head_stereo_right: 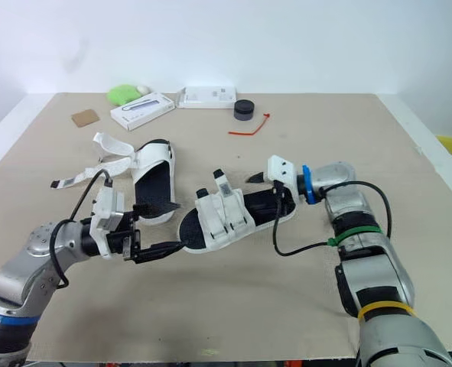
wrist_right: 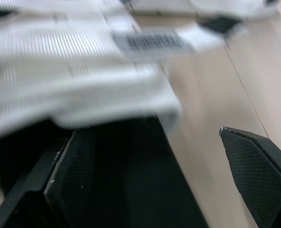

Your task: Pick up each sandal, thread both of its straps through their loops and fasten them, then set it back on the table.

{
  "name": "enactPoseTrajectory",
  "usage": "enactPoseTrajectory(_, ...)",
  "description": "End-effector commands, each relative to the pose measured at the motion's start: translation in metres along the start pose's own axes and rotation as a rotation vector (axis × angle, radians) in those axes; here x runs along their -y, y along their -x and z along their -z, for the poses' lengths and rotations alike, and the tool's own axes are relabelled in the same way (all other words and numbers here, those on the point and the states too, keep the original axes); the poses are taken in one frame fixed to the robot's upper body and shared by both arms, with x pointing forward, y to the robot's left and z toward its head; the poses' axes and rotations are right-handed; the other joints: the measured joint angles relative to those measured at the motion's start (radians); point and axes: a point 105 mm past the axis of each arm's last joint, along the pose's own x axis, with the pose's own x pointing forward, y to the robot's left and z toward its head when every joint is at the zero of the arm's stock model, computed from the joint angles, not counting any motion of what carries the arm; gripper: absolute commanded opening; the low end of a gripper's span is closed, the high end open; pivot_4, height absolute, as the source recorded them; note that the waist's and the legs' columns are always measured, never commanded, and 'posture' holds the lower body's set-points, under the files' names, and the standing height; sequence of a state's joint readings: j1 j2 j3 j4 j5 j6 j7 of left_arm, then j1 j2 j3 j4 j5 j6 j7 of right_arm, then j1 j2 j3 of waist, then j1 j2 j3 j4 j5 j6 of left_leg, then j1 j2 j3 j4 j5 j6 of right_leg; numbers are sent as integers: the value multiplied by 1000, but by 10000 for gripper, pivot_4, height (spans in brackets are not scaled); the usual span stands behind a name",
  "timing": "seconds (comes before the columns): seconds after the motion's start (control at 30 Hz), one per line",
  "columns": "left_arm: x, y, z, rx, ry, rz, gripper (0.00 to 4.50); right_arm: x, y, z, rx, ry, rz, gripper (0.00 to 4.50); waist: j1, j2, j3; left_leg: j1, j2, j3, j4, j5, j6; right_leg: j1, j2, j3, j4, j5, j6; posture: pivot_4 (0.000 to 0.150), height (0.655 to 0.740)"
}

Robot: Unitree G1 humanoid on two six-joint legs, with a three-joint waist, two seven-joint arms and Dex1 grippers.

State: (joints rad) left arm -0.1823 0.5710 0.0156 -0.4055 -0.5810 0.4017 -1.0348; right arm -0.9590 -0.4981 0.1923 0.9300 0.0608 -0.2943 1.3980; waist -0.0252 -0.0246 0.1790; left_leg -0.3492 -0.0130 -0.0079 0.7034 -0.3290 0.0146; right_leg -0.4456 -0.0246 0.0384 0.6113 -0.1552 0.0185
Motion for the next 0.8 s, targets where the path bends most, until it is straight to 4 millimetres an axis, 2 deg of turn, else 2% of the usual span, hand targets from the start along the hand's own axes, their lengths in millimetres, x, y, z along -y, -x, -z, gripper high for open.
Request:
enactPoseTrajectory(0.03, 5, 1, -11, 22, -36, 7, 44363, 12, -5, -24, 99, 38, 44, 45000, 0, 0, 0, 0, 0, 0, 0, 0, 0, 0, 0, 0, 0, 0, 0, 1500, 7400)
enactPoseTrajectory(0.2, 5, -1, -8, 12, -46, -13, 44363, 7, -12, -15, 95, -12, 41, 45000, 0, 0, 0, 0, 0, -1, 0, 0, -1, 0, 0, -1, 0, 0, -1, 1500, 7400)
enactPoseTrajectory(0.23, 5, -1, -7, 12, -46, -15, 44877, 7, -13, -15, 113, -45, 42, 42502, 0, 0, 0, 0, 0, -1, 0, 0, -1, 0, 0, -1, 0, 0, -1, 1500, 7400)
enactPoseTrajectory(0.3, 6, -1, -6, 10, -45, -16, 45000, 5, -14, -16, 140, -77, 32, 36170, 0, 0, 0, 0, 0, -1, 0, 0, -1, 0, 0, -1, 0, 0, -1, 1500, 7400)
enactPoseTrajectory(0.33, 7, -1, -6, 9, -43, -16, 45000, 2, -14, -16, 144, -76, 22, 30679, 0, 0, 0, 0, 0, -1, 0, 0, -1, 0, 0, -1, 0, 0, -1, 1500, 7400)
enactPoseTrajectory(0.37, 7, -1, -5, 7, -42, -16, 45000, 1, -14, -16, 145, -71, 15, 27938, 0, 0, 0, 0, 0, -1, 0, 0, -1, 0, 0, -1, 0, 0, -1, 1500, 7400)
enactPoseTrajectory(0.4, 8, -1, -4, 4, -42, -16, 45000, -2, -15, -16, 147, -71, 8, 20771, 1, 0, 0, 0, 0, -1, 0, 0, -1, 0, 0, -1, 0, 0, -1, 1500, 7400)
enactPoseTrajectory(0.53, 6, -1, -3, -4, -47, -22, 45000, -11, -13, -16, 176, -97, -16, 3311, 1, 0, 0, 0, 0, -2, 0, 0, -1, 0, 0, -2, 0, 0, -1, 1500, 7400)
enactPoseTrajectory(0.57, 6, -2, -3, -4, -47, -21, 45000, -12, -12, -17, 181, -102, -17, 1488, 1, 0, 0, 0, 0, -2, 0, 0, -1, 0, 0, -2, 0, 0, -1, 1500, 7400)
enactPoseTrajectory(0.73, 5, -2, -4, -5, -48, -17, 45000, -16, -6, -20, 225, -149, 18, 1488, 1, 0, 0, 0, 0, -2, 0, 0, -1, 0, 1, -2, 0, 0, -1, 1500, 7400)
enactPoseTrajectory(0.8, 4, -3, -4, -4, -49, -18, 45000, -10, 5, -22, 254, -181, 104, 1488, 2, 0, 0, 0, 0, -2, 0, 0, -1, 0, 0, -2, 0, 0, -1, 1500, 7400)
